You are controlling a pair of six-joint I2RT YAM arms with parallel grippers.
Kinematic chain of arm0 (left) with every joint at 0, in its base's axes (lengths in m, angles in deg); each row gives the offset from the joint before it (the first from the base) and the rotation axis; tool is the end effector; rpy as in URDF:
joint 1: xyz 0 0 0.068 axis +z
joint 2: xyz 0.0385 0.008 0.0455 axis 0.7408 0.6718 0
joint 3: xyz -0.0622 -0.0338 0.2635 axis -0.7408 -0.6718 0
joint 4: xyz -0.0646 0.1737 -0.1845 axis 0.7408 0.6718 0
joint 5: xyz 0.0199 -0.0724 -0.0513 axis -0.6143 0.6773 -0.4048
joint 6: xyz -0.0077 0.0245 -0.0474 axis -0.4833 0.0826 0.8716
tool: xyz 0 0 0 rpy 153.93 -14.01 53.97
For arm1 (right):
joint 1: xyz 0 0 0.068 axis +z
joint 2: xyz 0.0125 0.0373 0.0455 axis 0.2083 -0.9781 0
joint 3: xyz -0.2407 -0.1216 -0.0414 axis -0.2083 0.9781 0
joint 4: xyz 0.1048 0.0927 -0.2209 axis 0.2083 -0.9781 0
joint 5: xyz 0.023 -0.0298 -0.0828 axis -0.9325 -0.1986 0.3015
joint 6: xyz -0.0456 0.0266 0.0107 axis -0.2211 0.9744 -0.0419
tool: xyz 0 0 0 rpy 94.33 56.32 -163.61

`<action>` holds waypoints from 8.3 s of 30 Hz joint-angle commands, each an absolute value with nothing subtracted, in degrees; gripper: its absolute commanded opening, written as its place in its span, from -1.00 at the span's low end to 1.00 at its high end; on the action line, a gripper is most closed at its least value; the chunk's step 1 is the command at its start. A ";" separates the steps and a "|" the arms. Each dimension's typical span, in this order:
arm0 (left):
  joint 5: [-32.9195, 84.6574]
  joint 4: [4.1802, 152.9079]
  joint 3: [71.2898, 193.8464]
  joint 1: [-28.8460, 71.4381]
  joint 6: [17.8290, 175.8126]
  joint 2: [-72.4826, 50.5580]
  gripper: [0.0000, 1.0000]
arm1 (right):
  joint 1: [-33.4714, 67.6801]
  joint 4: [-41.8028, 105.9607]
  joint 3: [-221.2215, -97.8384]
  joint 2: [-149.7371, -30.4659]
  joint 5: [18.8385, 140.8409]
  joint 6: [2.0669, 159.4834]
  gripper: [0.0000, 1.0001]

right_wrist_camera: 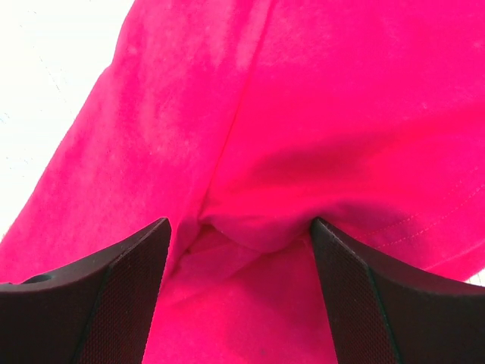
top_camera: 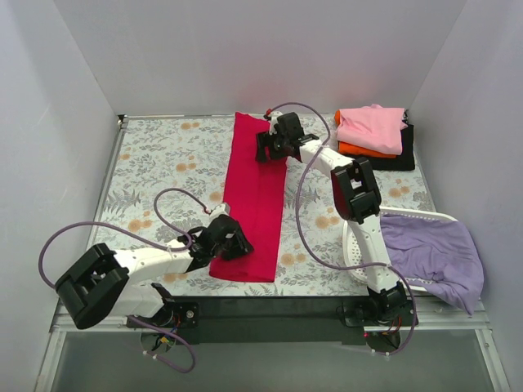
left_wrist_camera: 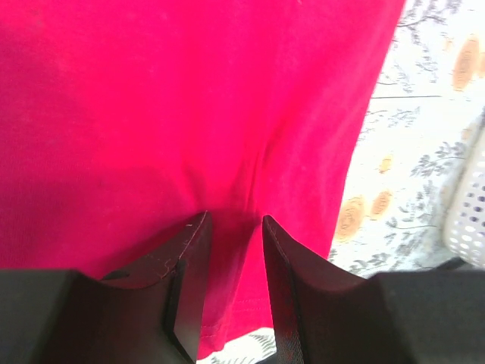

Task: Fold and stack the t-shirts
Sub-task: Fold the tshirt

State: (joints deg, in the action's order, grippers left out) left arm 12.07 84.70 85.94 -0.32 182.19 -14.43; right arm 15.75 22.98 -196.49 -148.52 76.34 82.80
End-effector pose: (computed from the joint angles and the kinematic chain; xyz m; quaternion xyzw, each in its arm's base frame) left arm 0.1496 -0.1616 0.1441 -0.4034 0.8491 -0.3087 0.1448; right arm 0.4869 0.2641 0.1626 -0.1893 0.8699 0.2228 0.3973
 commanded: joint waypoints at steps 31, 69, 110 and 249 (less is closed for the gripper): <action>4.15 83.01 96.53 16.30 161.01 -18.69 -0.26 | 26.54 33.03 -136.29 -90.33 84.84 88.63 0.34; 6.09 82.76 92.48 22.39 160.30 -17.73 -0.26 | 54.60 24.32 -130.48 -94.19 89.50 100.59 -0.10; 5.66 84.16 93.80 22.75 158.89 -13.51 -0.26 | 57.32 12.29 -132.24 -94.10 95.64 102.61 -0.97; 10.05 63.51 93.35 13.51 163.03 -4.38 -1.00 | 26.13 25.73 -140.93 -101.47 88.80 82.49 -0.97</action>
State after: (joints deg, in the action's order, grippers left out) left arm 8.79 67.81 89.22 11.68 167.57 -6.16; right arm 27.81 23.46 -136.65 -99.61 88.23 84.62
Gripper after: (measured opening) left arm 0.041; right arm 0.021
